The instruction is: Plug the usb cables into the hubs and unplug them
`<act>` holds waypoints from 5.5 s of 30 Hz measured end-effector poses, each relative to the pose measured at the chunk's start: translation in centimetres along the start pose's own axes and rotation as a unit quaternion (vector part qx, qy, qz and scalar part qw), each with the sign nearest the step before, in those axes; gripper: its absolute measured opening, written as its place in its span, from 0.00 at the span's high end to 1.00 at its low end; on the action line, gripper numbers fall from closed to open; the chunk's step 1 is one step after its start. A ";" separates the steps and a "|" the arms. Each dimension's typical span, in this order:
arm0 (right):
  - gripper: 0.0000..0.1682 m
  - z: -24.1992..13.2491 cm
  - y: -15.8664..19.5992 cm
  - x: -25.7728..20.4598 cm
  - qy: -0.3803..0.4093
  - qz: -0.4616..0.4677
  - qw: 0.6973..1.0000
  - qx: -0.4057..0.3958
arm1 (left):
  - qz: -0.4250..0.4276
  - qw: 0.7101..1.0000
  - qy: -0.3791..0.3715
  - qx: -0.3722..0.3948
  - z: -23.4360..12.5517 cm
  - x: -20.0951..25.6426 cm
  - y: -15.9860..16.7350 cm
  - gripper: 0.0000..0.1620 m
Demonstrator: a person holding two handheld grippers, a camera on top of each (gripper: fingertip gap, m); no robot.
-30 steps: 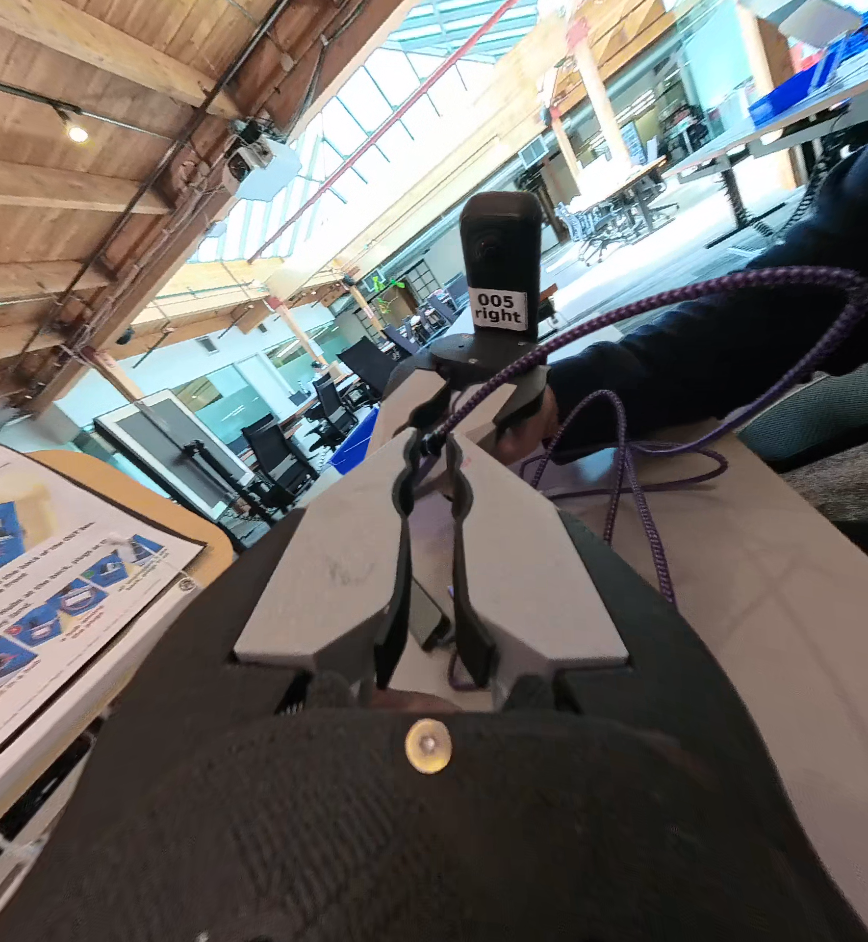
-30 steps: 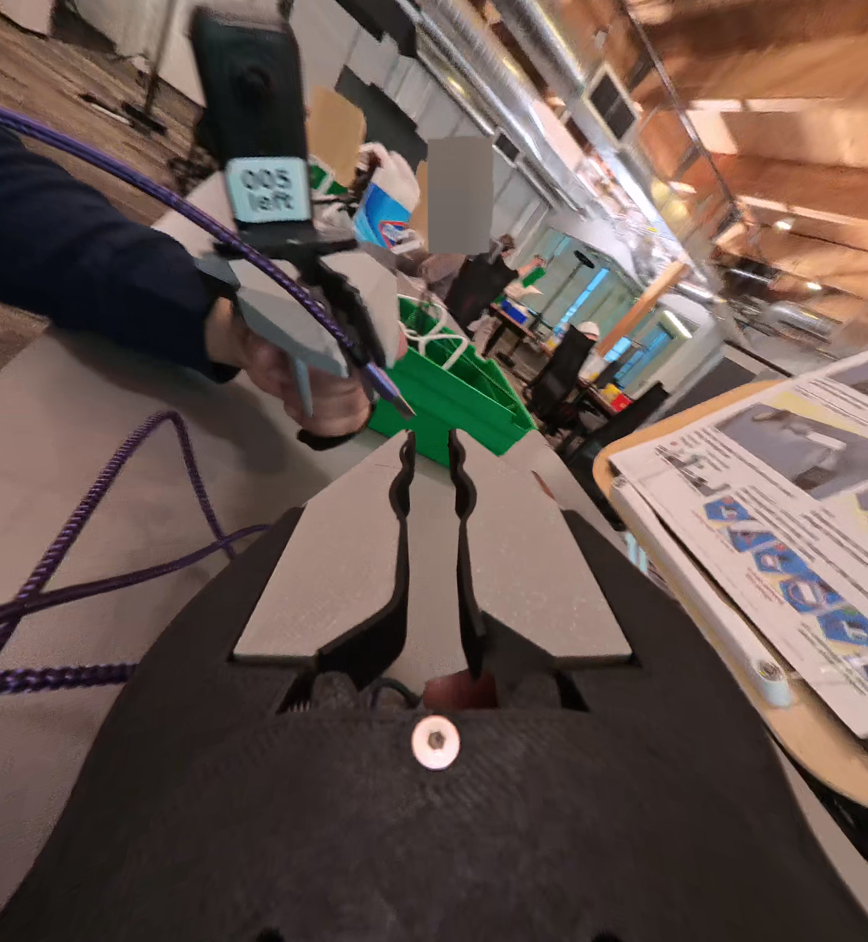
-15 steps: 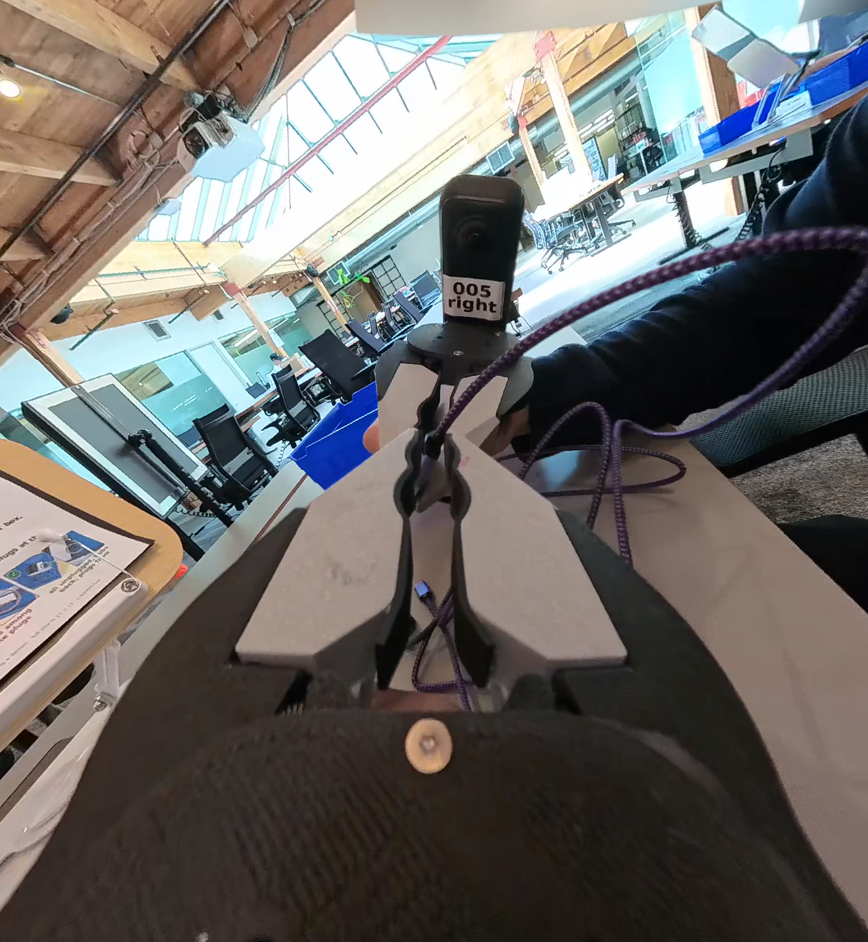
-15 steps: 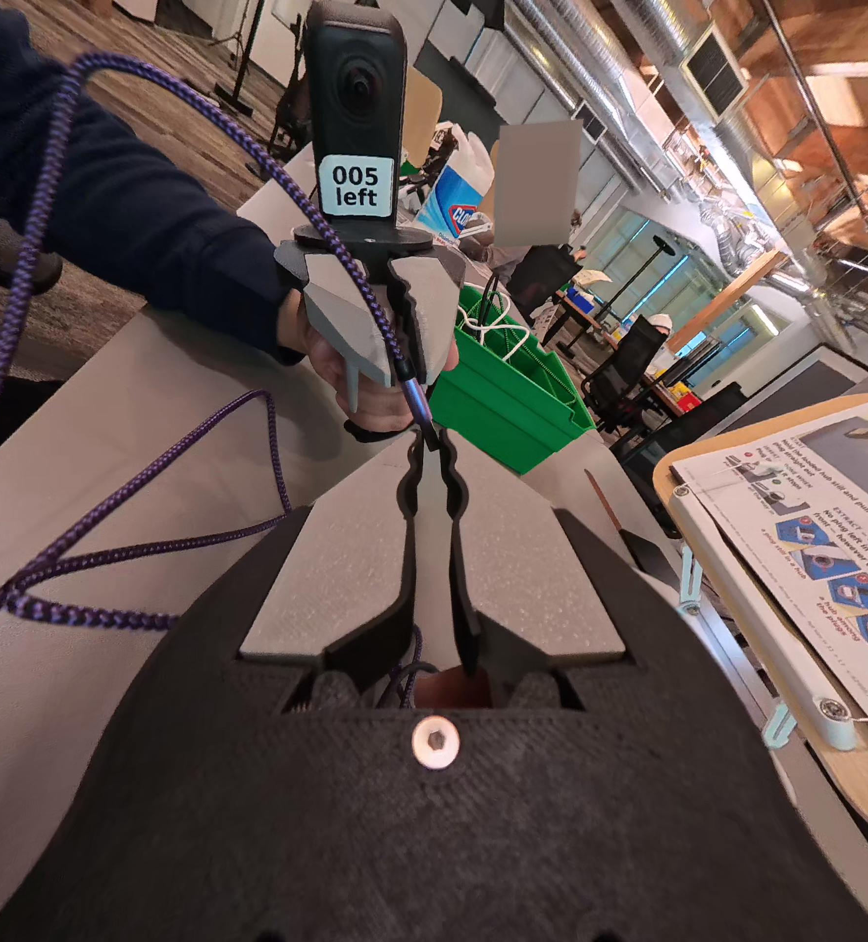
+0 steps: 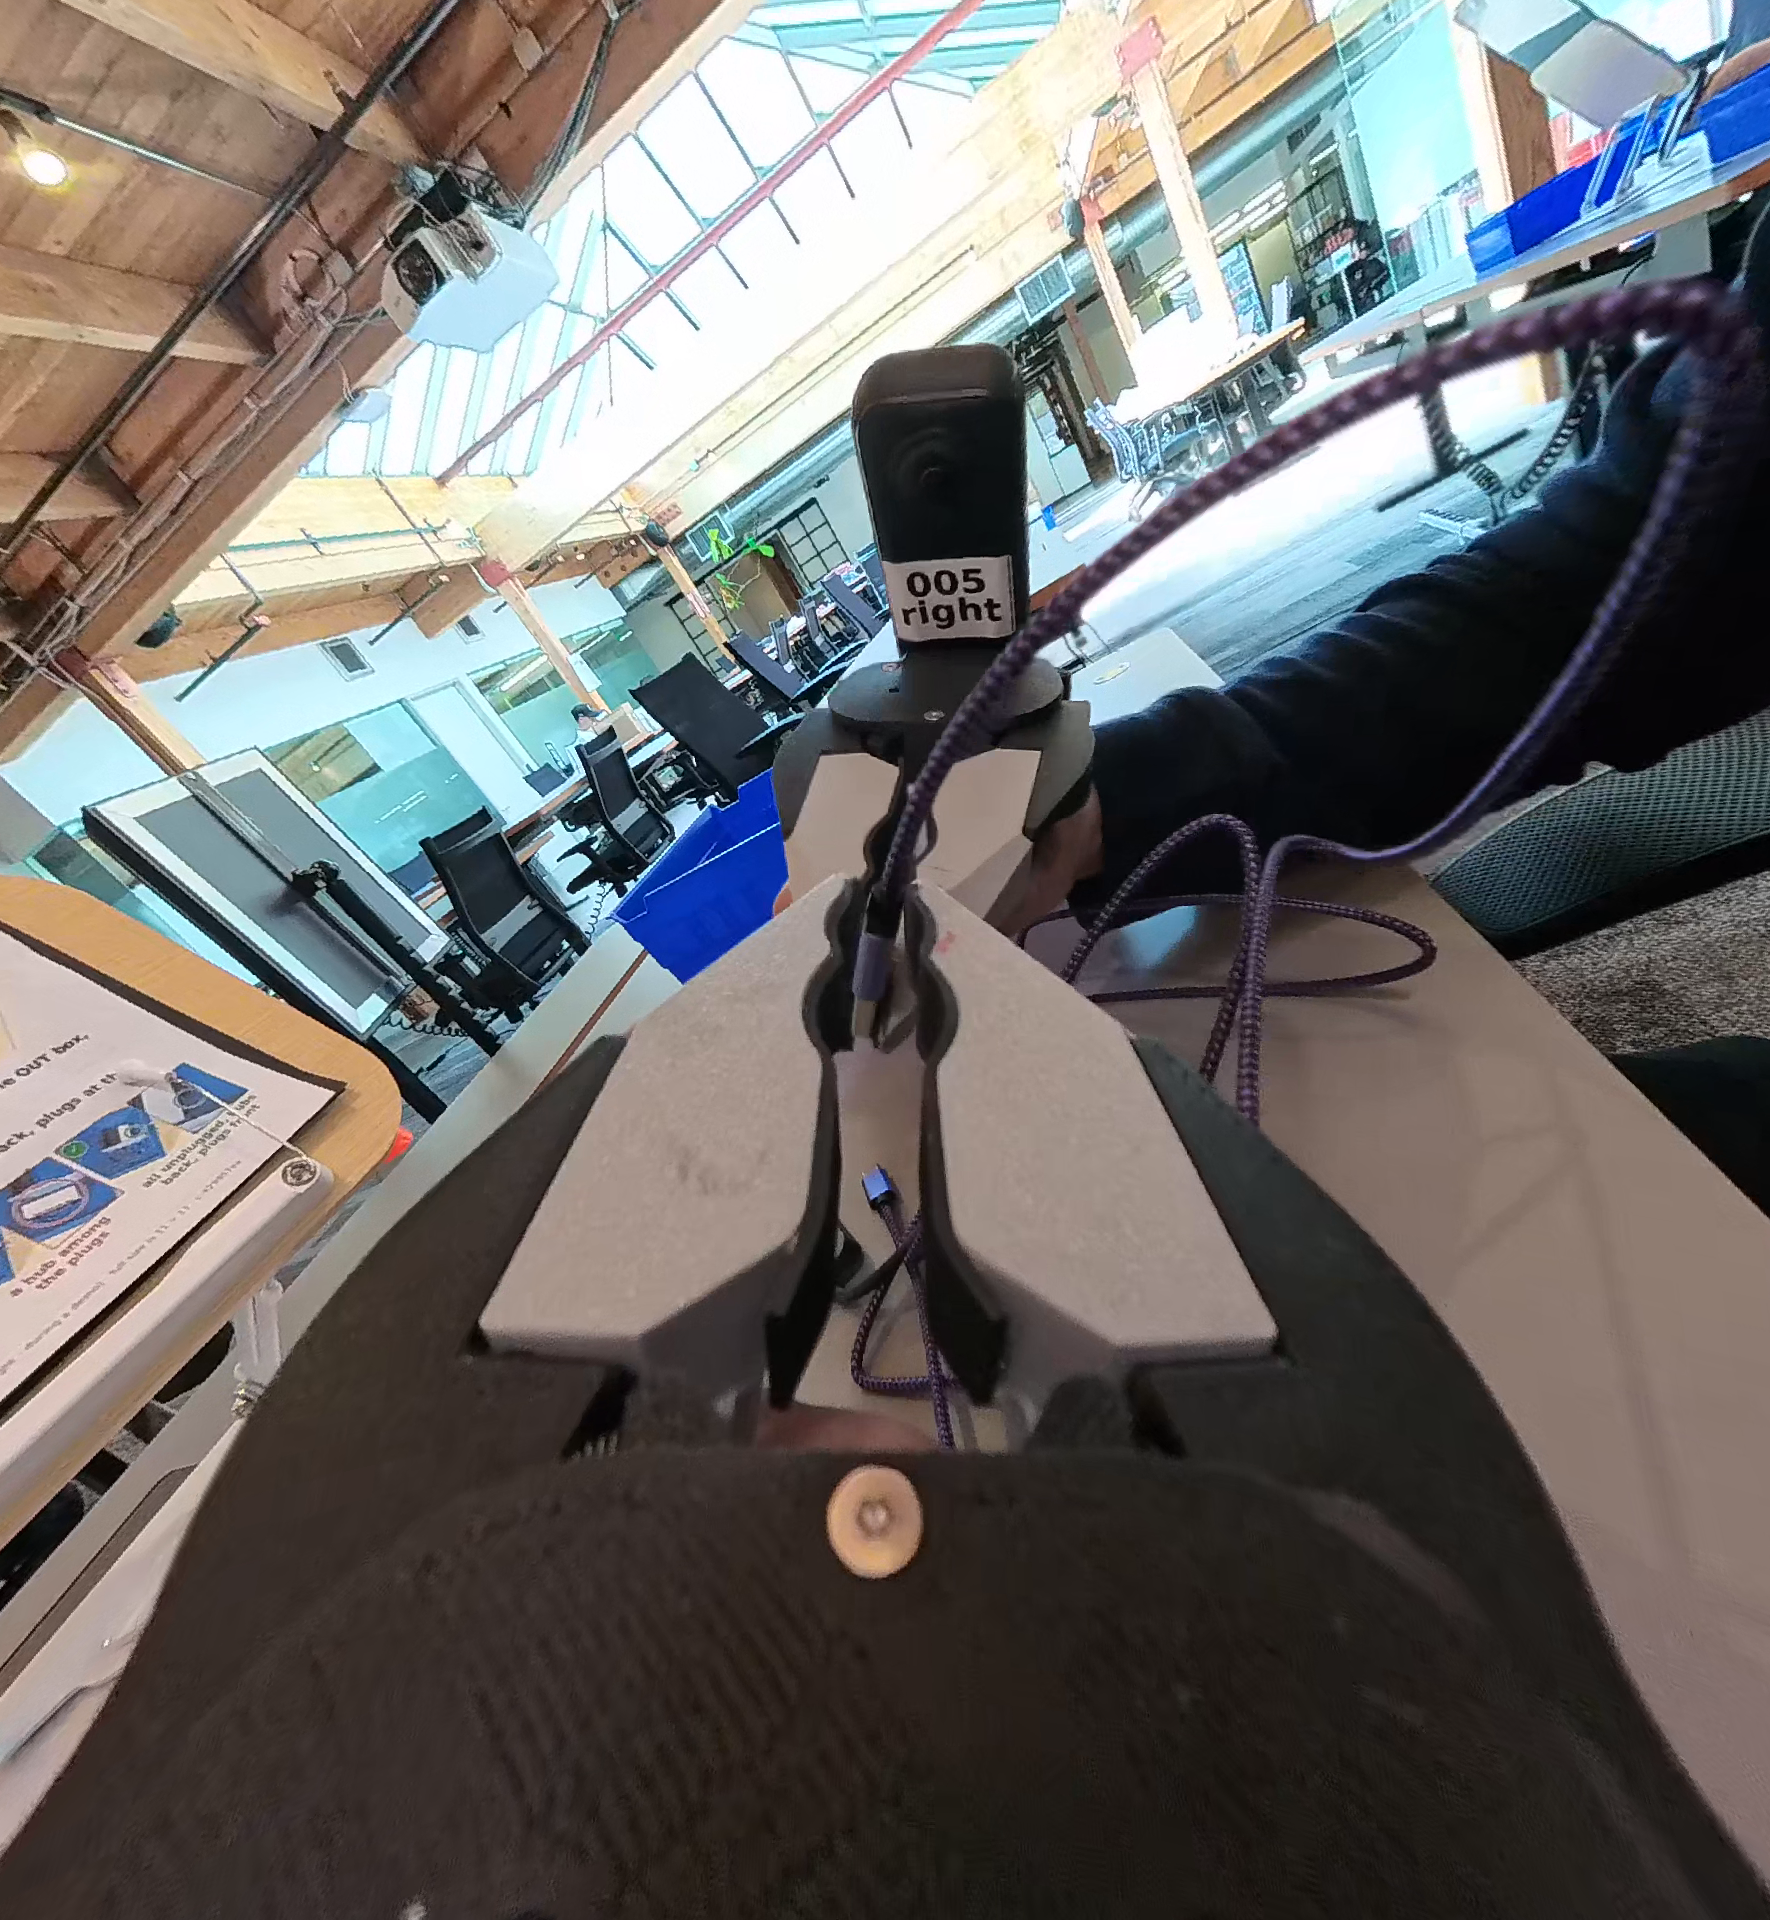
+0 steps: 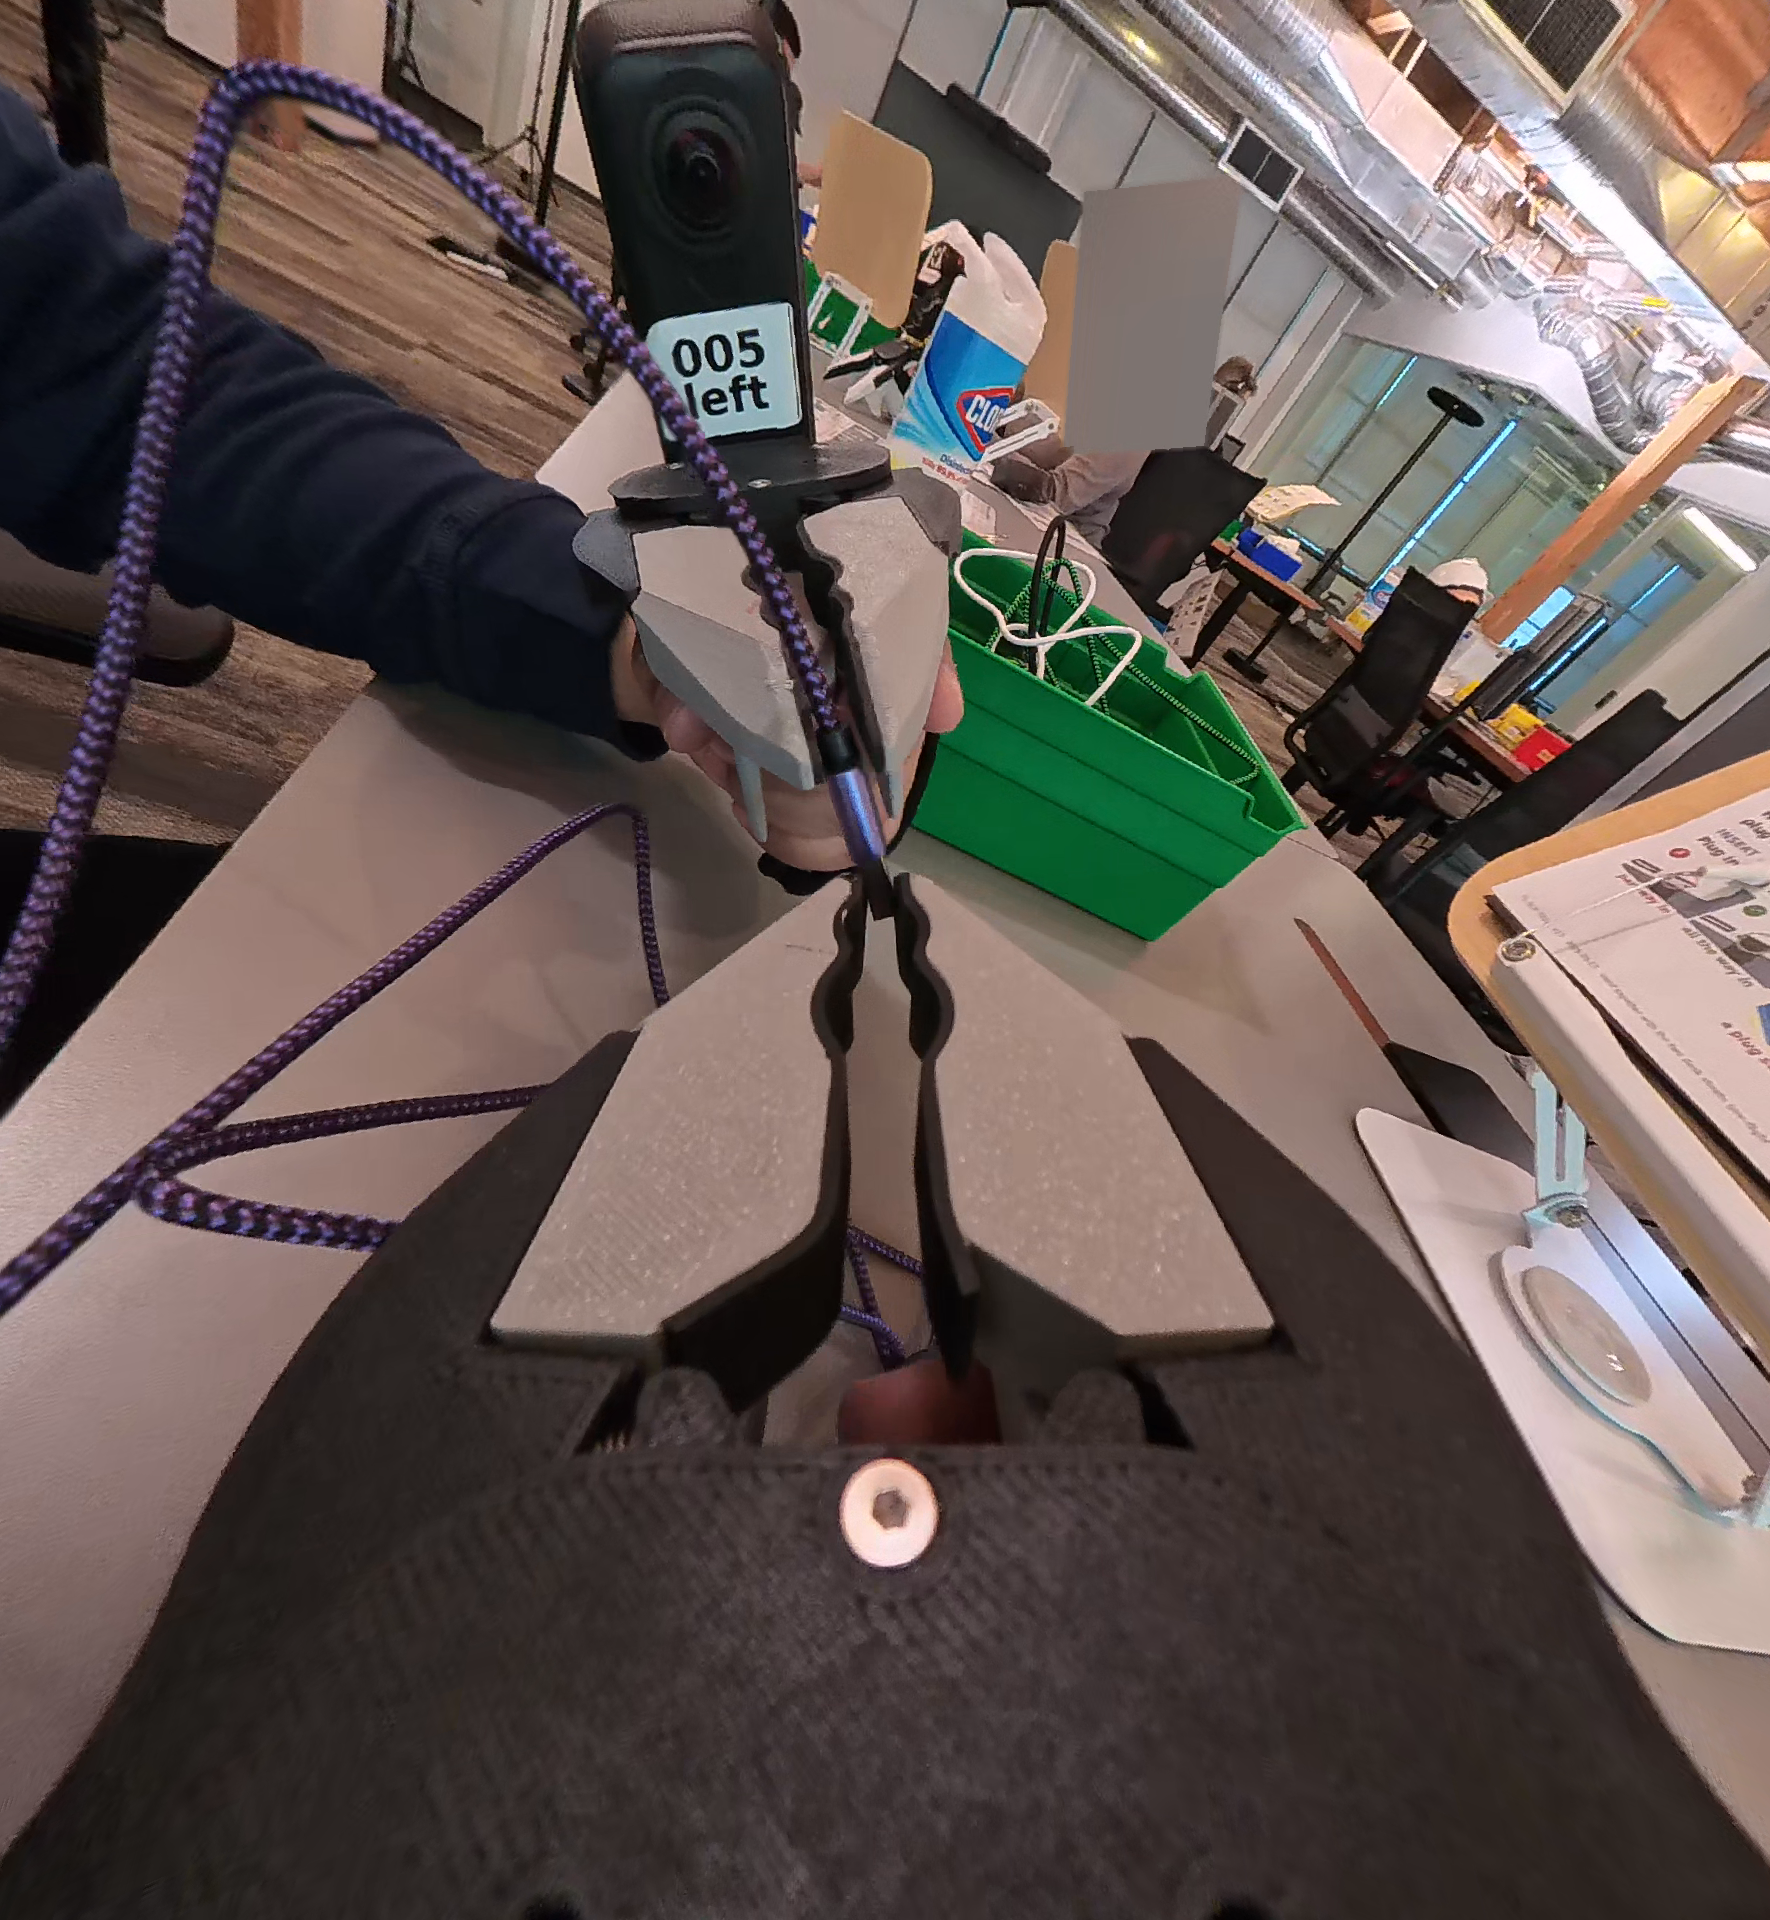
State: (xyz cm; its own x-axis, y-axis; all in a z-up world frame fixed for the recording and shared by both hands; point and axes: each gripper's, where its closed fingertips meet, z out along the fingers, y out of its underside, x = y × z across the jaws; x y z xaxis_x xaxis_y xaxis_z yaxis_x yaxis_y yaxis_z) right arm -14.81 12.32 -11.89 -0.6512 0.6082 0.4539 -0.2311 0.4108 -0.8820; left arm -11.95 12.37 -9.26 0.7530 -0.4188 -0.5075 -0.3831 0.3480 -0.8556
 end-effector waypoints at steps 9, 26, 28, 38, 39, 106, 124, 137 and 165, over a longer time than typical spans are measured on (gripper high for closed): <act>0.98 0.1 -0.4 -0.4 -0.010 0.024 1.000 0.015 | 0.010 1.000 0.002 -0.008 -0.1 0.2 0.1 0.98; 0.92 -5.1 5.8 4.7 0.073 0.050 0.986 -0.143 | -0.016 1.000 0.001 0.003 -1.2 -0.6 -0.5 0.98; 0.91 -7.1 9.3 5.9 0.104 0.040 0.966 -0.232 | -0.012 1.000 0.010 0.001 -1.1 -0.1 -0.5 0.98; 0.76 -9.1 12.6 7.0 0.049 0.133 0.907 -0.396 | 0.045 0.997 0.031 -0.048 -0.2 1.9 1.0 0.98; 0.75 -9.1 12.7 6.9 0.027 0.103 0.903 -0.416 | 0.044 0.997 0.030 -0.050 -0.2 1.9 1.2 0.98; 0.95 -8.9 10.1 5.9 0.091 0.035 0.841 -0.532 | 0.047 0.992 -0.118 -0.006 -0.7 -2.8 -1.6 0.98; 0.96 -4.2 3.2 2.8 0.054 -0.009 0.944 -0.325 | -0.028 0.998 -0.051 0.001 0.6 -1.4 0.9 0.98; 0.95 -3.7 5.4 0.2 0.045 0.049 0.982 -0.177 | -0.098 0.995 -0.015 0.000 0.8 -1.1 2.5 0.98; 0.95 -3.5 -1.1 1.6 0.032 0.112 0.992 0.050 | -0.203 0.970 -0.016 0.135 1.4 -2.5 -1.9 0.98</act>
State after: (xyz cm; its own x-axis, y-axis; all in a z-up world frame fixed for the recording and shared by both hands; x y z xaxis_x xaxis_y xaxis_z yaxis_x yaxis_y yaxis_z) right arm -13.09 15.26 -9.74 -0.6482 0.7194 0.2497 -0.1578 0.1939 -0.9683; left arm -12.35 13.96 -6.26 0.8303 -0.5426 -0.1274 0.0996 0.3693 -0.9239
